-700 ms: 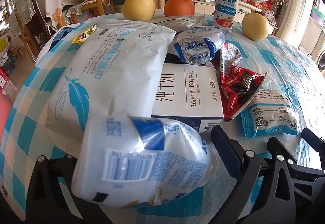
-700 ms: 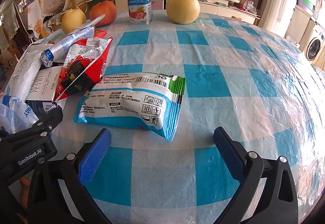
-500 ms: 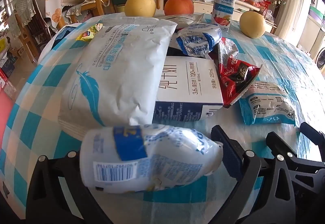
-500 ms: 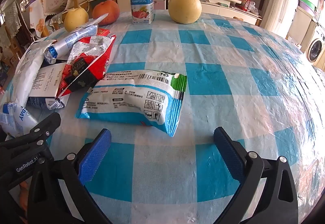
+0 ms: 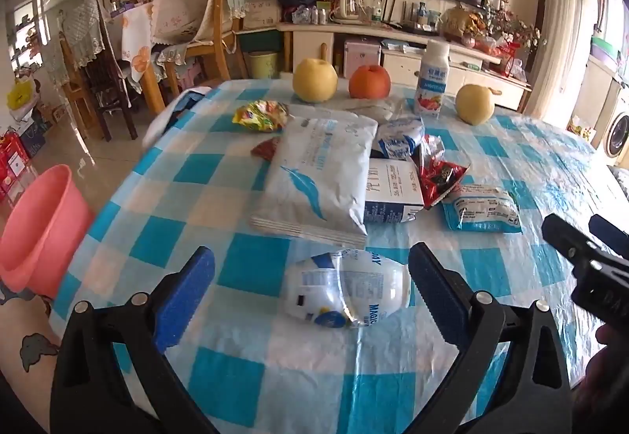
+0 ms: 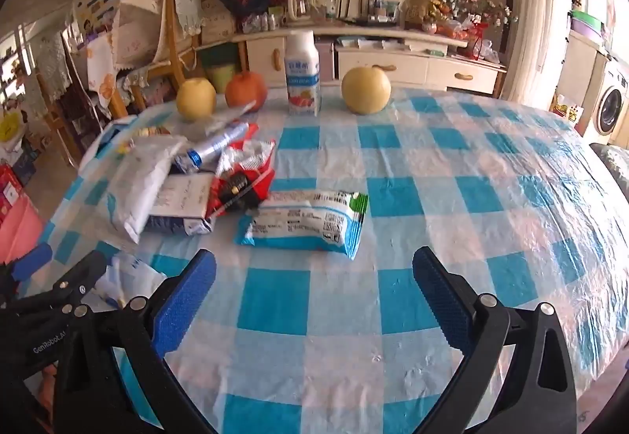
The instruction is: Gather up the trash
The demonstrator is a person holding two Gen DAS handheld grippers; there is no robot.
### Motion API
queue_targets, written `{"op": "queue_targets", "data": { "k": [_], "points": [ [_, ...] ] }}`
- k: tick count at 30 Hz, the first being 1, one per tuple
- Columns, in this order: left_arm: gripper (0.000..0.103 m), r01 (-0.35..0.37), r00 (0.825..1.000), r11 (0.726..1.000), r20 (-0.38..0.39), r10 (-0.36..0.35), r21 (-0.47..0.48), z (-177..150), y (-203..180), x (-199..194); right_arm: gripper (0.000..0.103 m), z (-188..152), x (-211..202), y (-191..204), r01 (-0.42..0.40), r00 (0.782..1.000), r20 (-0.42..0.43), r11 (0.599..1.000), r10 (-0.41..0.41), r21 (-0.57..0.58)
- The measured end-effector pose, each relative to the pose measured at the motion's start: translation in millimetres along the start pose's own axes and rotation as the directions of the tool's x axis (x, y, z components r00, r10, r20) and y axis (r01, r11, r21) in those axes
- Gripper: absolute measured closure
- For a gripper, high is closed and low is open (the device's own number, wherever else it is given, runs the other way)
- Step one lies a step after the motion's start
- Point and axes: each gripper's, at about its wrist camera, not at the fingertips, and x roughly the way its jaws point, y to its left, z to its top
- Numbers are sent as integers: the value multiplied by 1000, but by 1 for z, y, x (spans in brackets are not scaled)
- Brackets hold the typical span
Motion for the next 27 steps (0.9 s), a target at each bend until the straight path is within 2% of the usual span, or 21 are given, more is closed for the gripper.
{"op": "queue_targets", "data": {
  "k": [10,17,27],
  "points": [
    [4,-3,994,998,110,9,-56,-2,41,-77,4,-9,-90,24,12,982,189,1000,-9,-16],
    [4,-14,985,998,170,25,-68,-1,56,-114,4,-18,-118,46,42,966,258,996,-21,-74],
    [4,-14,974,996,225,32,-85,-2,72,-149,4,-29,-143,58,64,941,338,993,-27,-99]
  ]
}}
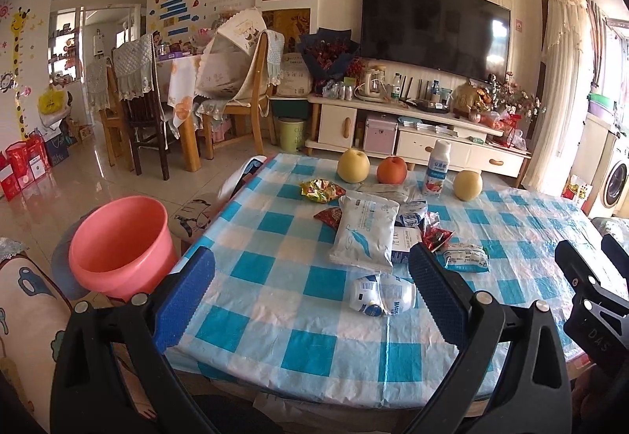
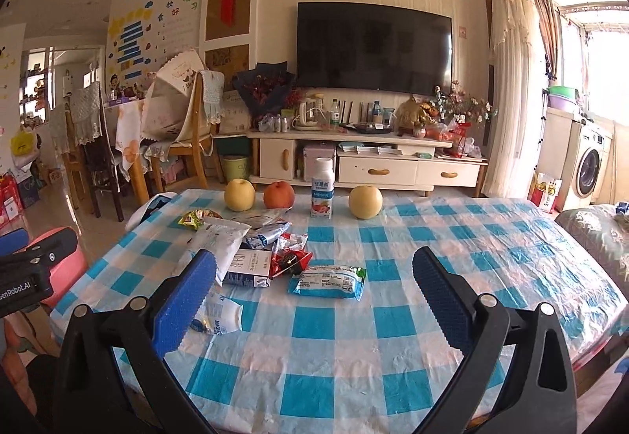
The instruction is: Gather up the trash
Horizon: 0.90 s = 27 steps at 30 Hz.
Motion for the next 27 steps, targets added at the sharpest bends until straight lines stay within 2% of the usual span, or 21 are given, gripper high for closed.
{"op": "queue_targets", "data": {
  "k": [15,27],
  "points": [
    [4,-16,1000,1000,8,16,-22,-5,12,-13,4,1,-9,-1,6,1000,31,1000,-6,9],
    [4,-14,999,999,-32,13,-37,-13,11,9,4,0,6,-1,28,1000,8,999,-28,-38]
  ]
}}
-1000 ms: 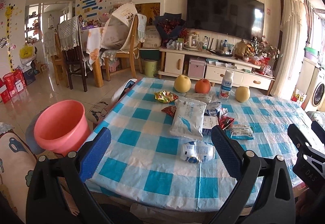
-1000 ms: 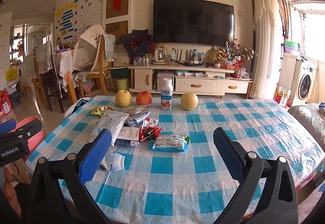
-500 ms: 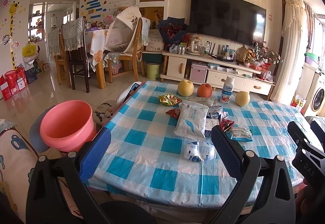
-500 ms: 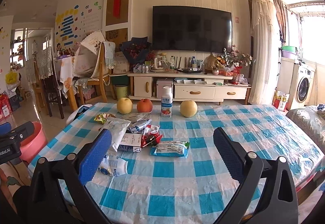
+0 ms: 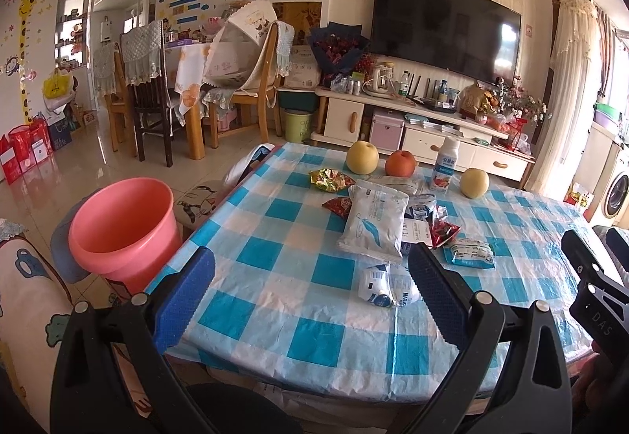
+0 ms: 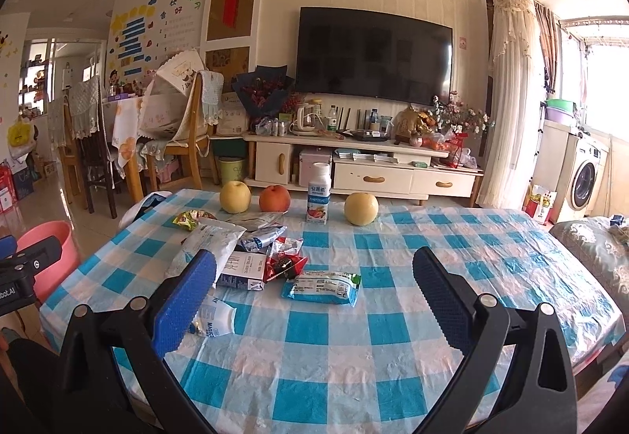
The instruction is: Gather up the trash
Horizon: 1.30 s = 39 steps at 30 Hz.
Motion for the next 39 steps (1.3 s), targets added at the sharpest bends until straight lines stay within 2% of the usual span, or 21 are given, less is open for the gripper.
{"op": "queue_targets", "data": {
  "k": [7,12,17,23,26,28,31,35,39],
  "points": [
    [4,-17,1000,1000,-19,17,-6,-11,2,30,4,-10,21,4,12,999,-34,999,-13,-33],
    [4,23,1000,1000,-8,-23,-6,-18,1,48,4,-19,39,7,12,997,-76,999,-15,-47],
    [4,40,999,997,8,-41,59,-14,-7,69,4,-26,57,9,6,992,-123,998,-15,-70],
    [4,128,992,988,-17,-127,92,0,-10,99,4,-15,82,-14,-32,979,-198,998,42,53],
    [4,179,983,979,-68,-173,94,5,-15,120,4,-5,96,-23,-49,970,-231,993,72,105],
    [4,200,977,974,-101,-189,108,7,-22,135,4,0,108,-27,-80,960,-258,988,113,136],
    [4,221,968,964,-156,-198,151,10,-38,159,4,8,133,-30,-136,931,-312,972,192,194],
    [4,227,962,953,-201,-186,201,14,-59,188,5,15,169,-33,-207,878,-355,924,321,322],
    [4,248,953,945,-229,-199,212,19,-74,212,7,28,203,-27,-246,846,-361,888,393,388]
  ]
}}
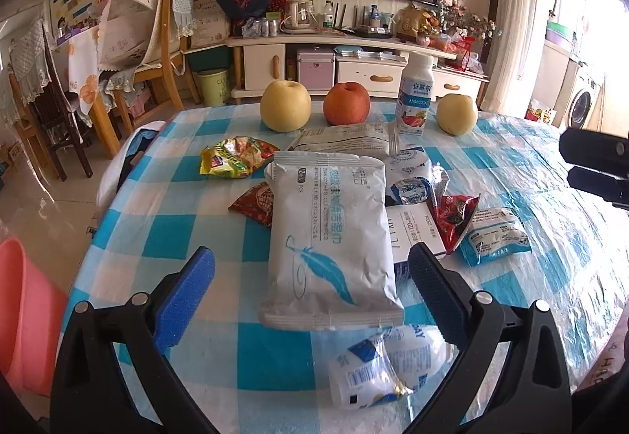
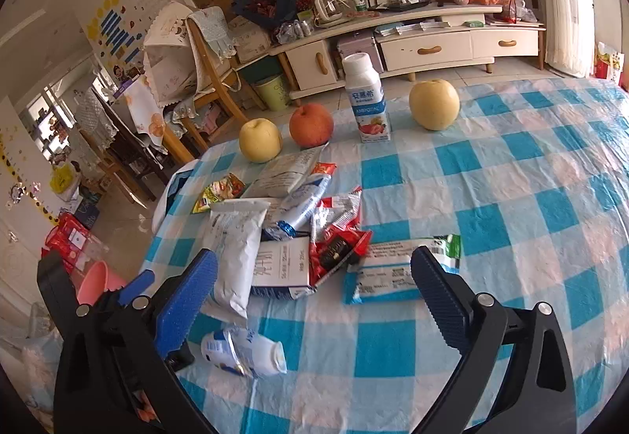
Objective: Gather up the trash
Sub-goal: 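Grasp the white feather-print wipes pack with the left tool while the right tool grasps a clear plastic bottle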
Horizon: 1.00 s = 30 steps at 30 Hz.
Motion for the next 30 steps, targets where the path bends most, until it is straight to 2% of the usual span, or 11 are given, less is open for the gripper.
{"op": "queue_targets", "data": {
  "k": [3,6,8,10,11,15,21,22,26,30],
  "points": [
    [4,-9,999,1000,-42,10,15,5,-1,20,26,17,26,2,-50,997,-53,998,51,35],
    [4,-27,997,1000,-66,27,7,6,3,32,28,25,56,1,-83,987,-129,993,94,87],
    [4,-29,996,1000,-86,29,-3,6,7,39,34,28,73,-1,-86,979,-173,990,106,116],
    [5,-17,995,1000,-98,16,-14,6,9,44,45,30,87,-4,-78,972,-209,985,109,152],
    [5,-12,996,1000,-94,9,-22,6,11,44,47,31,93,-6,-70,970,-217,982,108,173],
    [16,18,996,999,-91,-22,-47,9,13,45,61,34,114,-14,-84,959,-243,966,145,244],
    [16,99,986,989,-126,-112,-106,8,16,50,58,38,124,-17,-39,963,-252,973,97,227],
    [14,111,983,988,-133,-125,-110,7,16,51,51,39,126,-19,-38,962,-255,973,98,229],
    [10,128,977,982,-151,-149,-137,5,18,55,41,41,131,-20,-49,963,-248,972,108,232],
    [7,125,975,983,-166,-147,-134,5,12,58,22,42,136,-14,-74,966,-224,970,127,231]
  ]
}}
